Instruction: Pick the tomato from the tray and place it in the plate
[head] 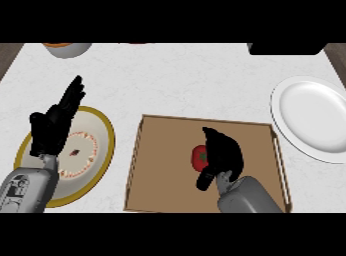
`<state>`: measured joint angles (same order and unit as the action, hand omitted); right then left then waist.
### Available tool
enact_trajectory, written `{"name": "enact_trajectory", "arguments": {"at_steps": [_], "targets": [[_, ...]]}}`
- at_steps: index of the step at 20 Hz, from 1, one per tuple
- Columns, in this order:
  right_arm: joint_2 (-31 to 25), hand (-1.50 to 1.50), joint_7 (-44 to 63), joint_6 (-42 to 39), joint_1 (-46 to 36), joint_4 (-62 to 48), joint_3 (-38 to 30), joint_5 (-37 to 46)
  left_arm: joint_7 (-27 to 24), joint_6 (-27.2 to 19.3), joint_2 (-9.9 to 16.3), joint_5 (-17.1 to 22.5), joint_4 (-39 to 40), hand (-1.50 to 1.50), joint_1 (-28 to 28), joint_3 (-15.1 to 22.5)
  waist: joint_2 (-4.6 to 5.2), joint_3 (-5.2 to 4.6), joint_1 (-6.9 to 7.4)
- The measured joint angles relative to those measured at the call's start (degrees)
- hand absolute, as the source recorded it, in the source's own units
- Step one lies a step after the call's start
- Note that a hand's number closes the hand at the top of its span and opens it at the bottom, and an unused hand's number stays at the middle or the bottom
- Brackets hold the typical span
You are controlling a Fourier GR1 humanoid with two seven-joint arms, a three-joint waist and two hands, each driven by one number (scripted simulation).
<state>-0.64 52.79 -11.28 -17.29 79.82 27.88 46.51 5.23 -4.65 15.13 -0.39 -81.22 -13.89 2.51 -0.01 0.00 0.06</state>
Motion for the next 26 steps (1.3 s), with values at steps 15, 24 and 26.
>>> {"name": "enact_trajectory", "arguments": {"at_steps": [15, 24, 26], "targets": [[-6.2, 1.5, -12.9, 6.5, 1.2, -1.3, -5.5, 5.9, 0.9, 1.3, -2.3, -2.9, 0.3, 0.0, -0.8, -2.3, -0.11, 0.02, -0.59], [-34.3, 1.5, -41.3, 7.8, 6.0, -2.2, -23.6, -4.7, 0.2, 0.1, -2.0, -2.4, -0.3, 0.0, 1.6, -4.2, -0.25, 0.6, -4.44], [-38.0, 1.5, -48.4, 9.4, 6.0, -2.9, -28.1, -8.0, 0.1, 0.2, -1.8, -2.1, -0.4, 0.0, 1.8, -4.5, -0.32, 0.68, -4.74]]}}
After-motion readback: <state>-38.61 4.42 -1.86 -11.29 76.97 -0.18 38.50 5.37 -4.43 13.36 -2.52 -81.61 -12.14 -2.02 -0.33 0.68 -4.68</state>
